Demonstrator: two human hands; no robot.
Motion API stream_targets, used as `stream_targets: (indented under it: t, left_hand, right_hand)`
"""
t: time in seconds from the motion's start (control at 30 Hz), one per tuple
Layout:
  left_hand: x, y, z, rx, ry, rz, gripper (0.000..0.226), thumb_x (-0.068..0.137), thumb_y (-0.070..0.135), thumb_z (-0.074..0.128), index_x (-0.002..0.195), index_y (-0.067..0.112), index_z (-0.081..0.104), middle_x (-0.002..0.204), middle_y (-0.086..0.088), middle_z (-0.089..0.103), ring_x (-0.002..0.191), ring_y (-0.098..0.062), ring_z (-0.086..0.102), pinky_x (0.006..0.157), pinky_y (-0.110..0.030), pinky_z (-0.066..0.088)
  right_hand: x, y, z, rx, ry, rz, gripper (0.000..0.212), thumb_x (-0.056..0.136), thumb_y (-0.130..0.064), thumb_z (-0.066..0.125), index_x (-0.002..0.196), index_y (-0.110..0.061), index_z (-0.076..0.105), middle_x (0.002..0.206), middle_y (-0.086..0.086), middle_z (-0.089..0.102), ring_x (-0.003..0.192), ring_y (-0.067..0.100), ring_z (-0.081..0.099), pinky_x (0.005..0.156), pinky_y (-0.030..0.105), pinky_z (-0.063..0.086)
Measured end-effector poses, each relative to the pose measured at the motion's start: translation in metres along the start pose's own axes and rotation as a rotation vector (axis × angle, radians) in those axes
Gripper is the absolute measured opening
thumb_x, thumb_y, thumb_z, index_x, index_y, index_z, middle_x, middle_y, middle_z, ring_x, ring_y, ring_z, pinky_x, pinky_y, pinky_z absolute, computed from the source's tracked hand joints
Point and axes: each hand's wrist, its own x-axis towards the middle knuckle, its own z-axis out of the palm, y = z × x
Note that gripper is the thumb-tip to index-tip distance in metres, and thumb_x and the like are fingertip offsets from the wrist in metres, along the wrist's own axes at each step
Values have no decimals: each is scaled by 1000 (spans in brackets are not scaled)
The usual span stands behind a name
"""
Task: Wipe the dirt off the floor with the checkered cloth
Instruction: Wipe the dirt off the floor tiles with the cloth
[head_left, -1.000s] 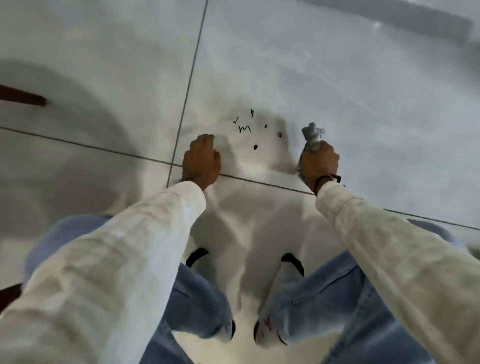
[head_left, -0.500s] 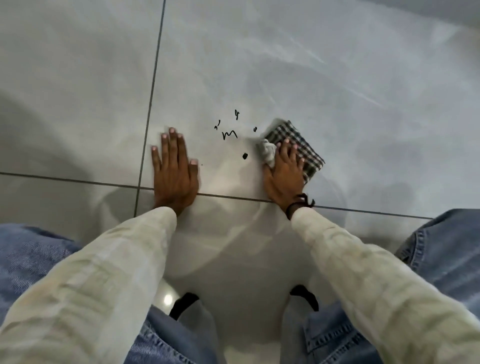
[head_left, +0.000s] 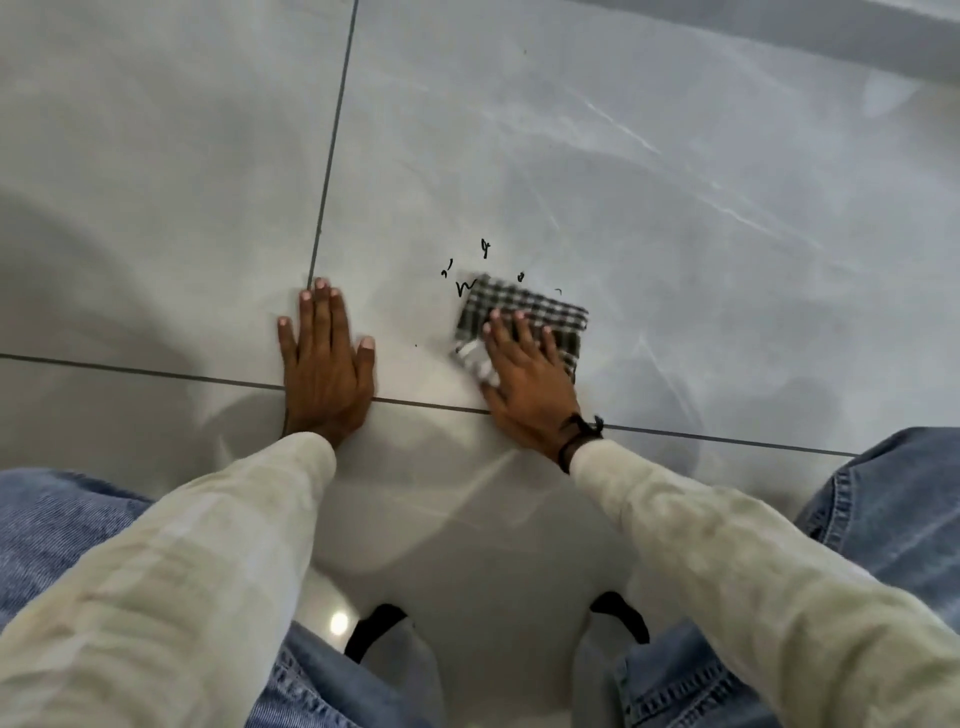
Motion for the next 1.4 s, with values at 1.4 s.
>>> stream_targets:
  t: [1.4]
  left_hand:
    - [0, 1, 3, -24, 30, -19, 70, 108, 30, 32, 172, 7, 16, 183, -12, 10, 170, -30, 11, 138, -54, 10]
  right_hand:
    - [-27, 30, 7, -43, 73, 2, 67, 99, -37, 41, 161, -18, 27, 171, 1, 24, 160, 23, 15, 129, 53, 16]
